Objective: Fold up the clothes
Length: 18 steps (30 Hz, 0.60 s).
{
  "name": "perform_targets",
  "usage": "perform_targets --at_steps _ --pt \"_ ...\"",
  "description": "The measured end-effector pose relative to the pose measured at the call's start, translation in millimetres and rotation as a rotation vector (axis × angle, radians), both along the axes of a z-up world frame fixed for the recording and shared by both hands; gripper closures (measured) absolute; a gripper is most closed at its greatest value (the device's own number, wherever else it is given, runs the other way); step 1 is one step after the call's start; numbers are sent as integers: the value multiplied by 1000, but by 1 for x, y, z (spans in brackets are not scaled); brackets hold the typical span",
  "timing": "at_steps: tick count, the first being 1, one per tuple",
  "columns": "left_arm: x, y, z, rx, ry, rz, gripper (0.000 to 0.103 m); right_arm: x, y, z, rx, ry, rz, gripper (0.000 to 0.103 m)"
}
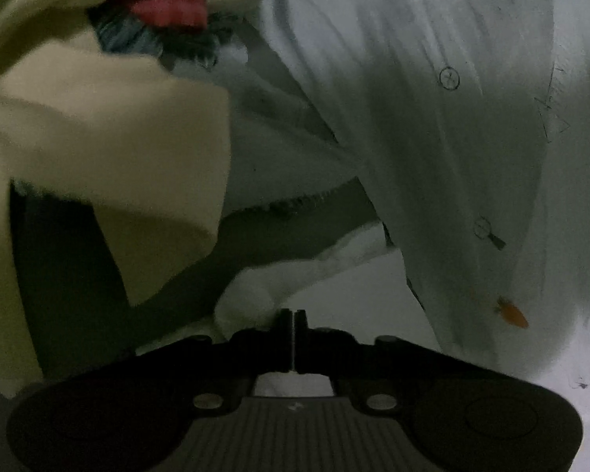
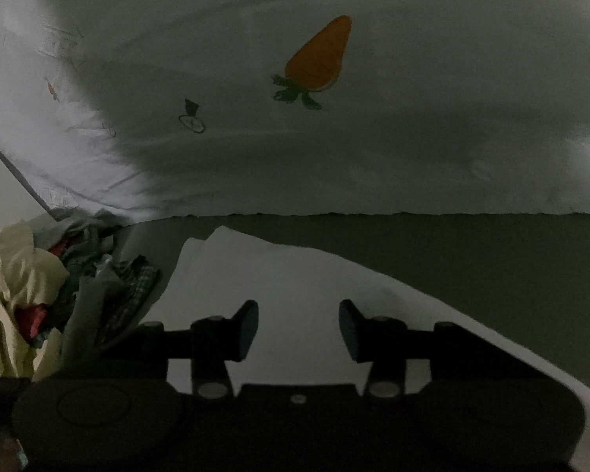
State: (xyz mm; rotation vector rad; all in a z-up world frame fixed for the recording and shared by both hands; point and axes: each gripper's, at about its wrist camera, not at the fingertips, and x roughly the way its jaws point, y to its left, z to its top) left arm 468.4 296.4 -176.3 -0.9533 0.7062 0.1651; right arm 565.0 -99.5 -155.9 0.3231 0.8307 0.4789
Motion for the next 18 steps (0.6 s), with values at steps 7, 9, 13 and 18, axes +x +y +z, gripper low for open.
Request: perform_targets --at_steps 7,9,13,18 --pt "3 5 18 -40 73 -12 94 -4 -9 -3 24 23 -14 57" --pt "-3 2 10 -91 131 42 70 -4 -10 -5 26 30 -18 57" --pt "-9 -9 -5 -131 142 65 68 -6 -8 -8 36 40 -13 56" --pt "11 -17 0 -2 91 29 95 -10 -4 -8 5 40 9 56"
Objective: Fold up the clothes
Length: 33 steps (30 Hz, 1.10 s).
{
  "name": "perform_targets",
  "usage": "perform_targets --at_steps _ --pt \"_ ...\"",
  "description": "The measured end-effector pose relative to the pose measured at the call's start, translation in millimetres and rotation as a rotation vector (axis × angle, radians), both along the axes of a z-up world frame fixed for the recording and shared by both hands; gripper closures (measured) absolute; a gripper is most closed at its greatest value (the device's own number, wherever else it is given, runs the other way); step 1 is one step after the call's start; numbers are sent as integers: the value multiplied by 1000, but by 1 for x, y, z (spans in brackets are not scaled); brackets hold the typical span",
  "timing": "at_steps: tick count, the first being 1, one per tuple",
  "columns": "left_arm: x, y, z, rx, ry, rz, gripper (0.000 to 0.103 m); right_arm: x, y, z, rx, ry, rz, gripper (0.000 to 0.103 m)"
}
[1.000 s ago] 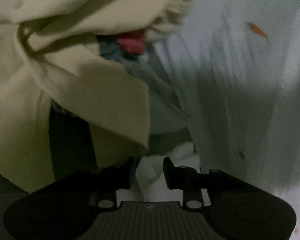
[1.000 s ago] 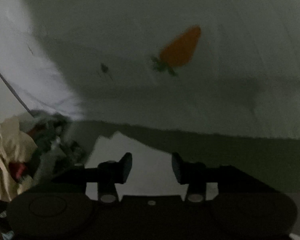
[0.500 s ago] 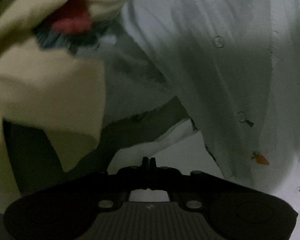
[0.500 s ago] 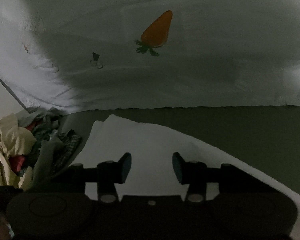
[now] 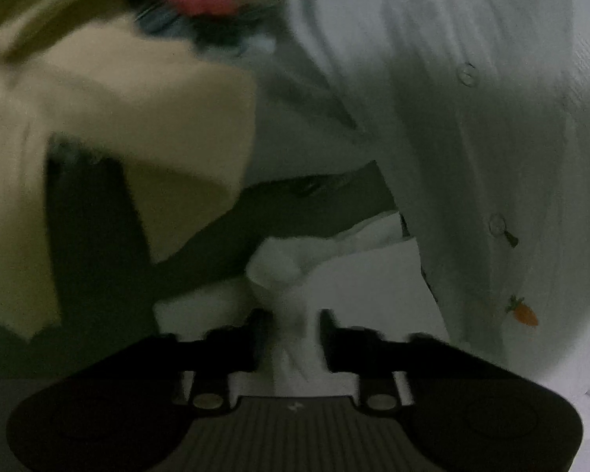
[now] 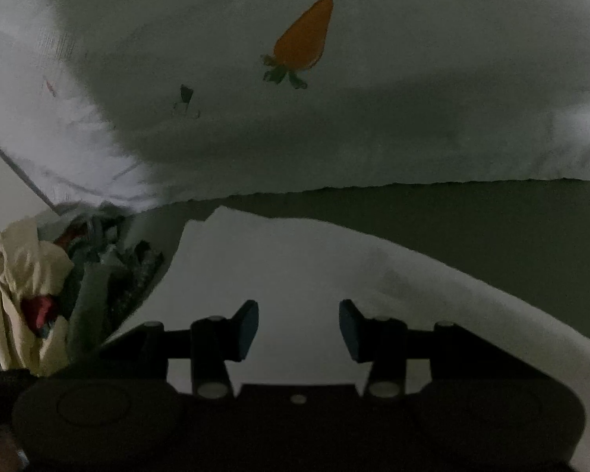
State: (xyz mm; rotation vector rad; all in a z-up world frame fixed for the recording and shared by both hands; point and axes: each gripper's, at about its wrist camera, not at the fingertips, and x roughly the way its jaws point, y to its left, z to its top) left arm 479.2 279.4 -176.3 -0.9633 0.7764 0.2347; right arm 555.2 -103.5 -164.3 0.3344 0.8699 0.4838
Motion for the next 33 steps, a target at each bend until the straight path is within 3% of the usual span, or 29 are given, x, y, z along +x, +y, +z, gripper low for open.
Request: perform_targets --at_steps 7,14,18,23,26,28,29,30,33 --pt "27 -2 37 225 -80 -41 97 -9 -8 0 -20 5 -8 56" --pt "40 8 40 233 -59 12 95 -24 -23 -1 -3 19 -60 56" --pt "17 7 37 205 -38 -6 64 -37 -32 2 13 20 -91 56" --pt "2 2 13 108 1 -11 61 -58 -46 1 33 39 -140 56" --pt "7 -6 3 157 31 -39 58 -71 -55 1 50 59 -171 55" --pt "7 -9 0 185 13 -22 63 -80 -60 3 49 64 -184 55" --pt "5 -9 -1 187 4 -4 92 -84 -61 5 43 61 -185 55" --pt "2 -8 0 177 -2 12 103 -88 -62 7 37 59 -187 55" --pt "-9 -5 11 154 -48 35 103 -98 -67 12 23 54 -194 55"
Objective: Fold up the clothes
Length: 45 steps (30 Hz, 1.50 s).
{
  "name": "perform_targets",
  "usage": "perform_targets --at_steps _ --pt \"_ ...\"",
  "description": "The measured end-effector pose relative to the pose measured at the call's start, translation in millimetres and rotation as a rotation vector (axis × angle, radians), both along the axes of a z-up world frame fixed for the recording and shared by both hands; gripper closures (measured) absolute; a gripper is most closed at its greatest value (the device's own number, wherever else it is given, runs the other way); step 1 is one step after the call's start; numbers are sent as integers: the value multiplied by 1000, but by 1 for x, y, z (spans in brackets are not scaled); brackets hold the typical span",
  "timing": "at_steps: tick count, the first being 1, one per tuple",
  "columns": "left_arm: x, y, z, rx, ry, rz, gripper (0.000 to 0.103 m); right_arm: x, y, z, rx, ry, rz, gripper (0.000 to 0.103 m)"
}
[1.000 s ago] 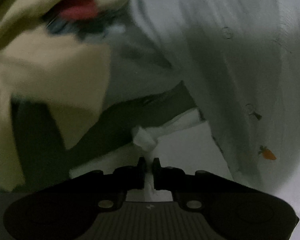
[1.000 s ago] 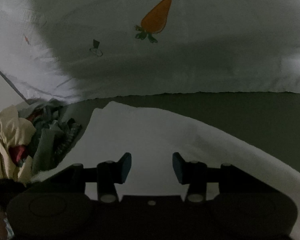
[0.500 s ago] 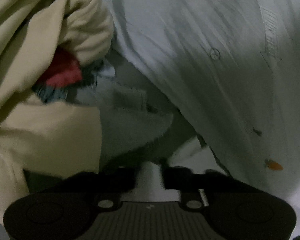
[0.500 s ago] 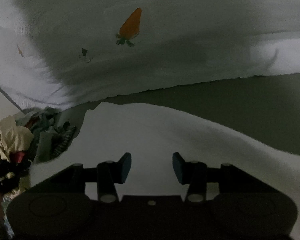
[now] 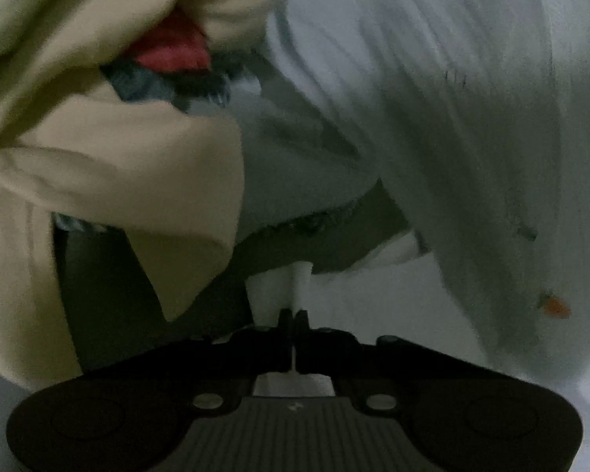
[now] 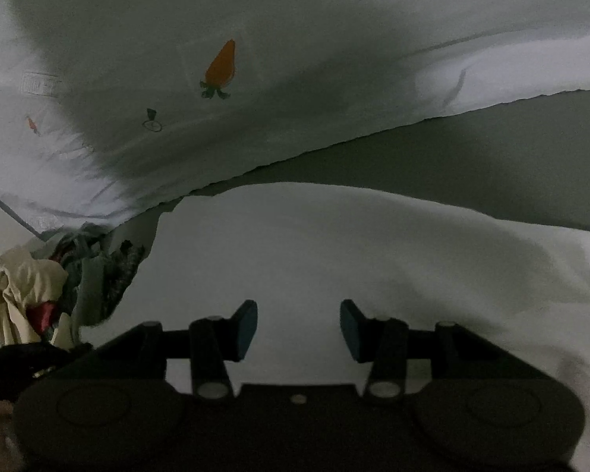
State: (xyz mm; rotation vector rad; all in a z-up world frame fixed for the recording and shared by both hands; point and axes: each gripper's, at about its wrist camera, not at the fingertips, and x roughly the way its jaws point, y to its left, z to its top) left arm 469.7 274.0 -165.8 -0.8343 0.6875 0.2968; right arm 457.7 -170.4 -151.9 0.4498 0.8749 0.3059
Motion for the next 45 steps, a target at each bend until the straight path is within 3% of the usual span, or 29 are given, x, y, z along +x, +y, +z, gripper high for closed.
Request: perform_targets --at_steps 4,7,11,13,15,17,21,24,26,29,30,31,32,34,35,36,38,39,40,45 --pt "-23 -9 38 94 -54 -40 103 -12 -8 6 -12 -3 -14 55" --pt "-43 -3 50 103 -48 -20 103 -23 -16 10 -12 1 -31 56" --pt "-52 9 15 42 25 12 98 -43 -30 12 -6 10 -81 55" --pt "-60 17 -11 -65 91 69 94 -58 -43 14 20 20 -131 55" --pt "-68 17 -23 -139 83 108 78 -78 -58 19 38 14 -188 55" --pt "-73 15 -31 -179 63 128 61 -106 -77 25 13 11 -295 43" --pt "-71 2 -30 -128 -9 71 25 -178 -128 29 -43 17 -572 41" --pt "-61 -8 -27 -91 -23 59 11 -230 -166 23 -114 61 -803 41" --pt "-56 -13 -26 -67 -31 69 9 -261 -190 19 -163 82 -946 39" --pt "-50 -17 -26 -68 -46 80 13 -295 -219 12 -239 100 -1131 36" --pt "-47 -16 -28 -101 -52 81 32 -304 -228 8 -245 105 -1182 33" --pt "-44 -14 -31 -143 -54 85 37 -313 -238 3 -251 109 -1233 29" --pt "-44 -13 -33 -166 -50 99 49 -316 -244 -2 -234 113 -1263 28" --pt "-44 -12 -36 -173 -37 117 72 -323 -264 -18 -138 133 -1322 28" --pt "-44 -11 -40 -187 -36 112 99 -326 -272 -26 -70 121 -1339 26" --pt "-46 -10 -43 -205 -47 122 99 -326 -277 -30 -5 91 -1361 22" --pt "-53 -12 -41 -217 -65 147 100 -325 -285 -31 82 45 -1376 63" --pt "-56 -14 -35 -209 -69 151 100 -323 -289 -30 130 43 -1376 72" --pt "-59 -17 -29 -200 -72 154 100 -325 -292 -27 157 32 -1379 88" --pt "-100 -21 11 -203 -135 143 100 -365 -309 -13 353 -75 -1374 93"
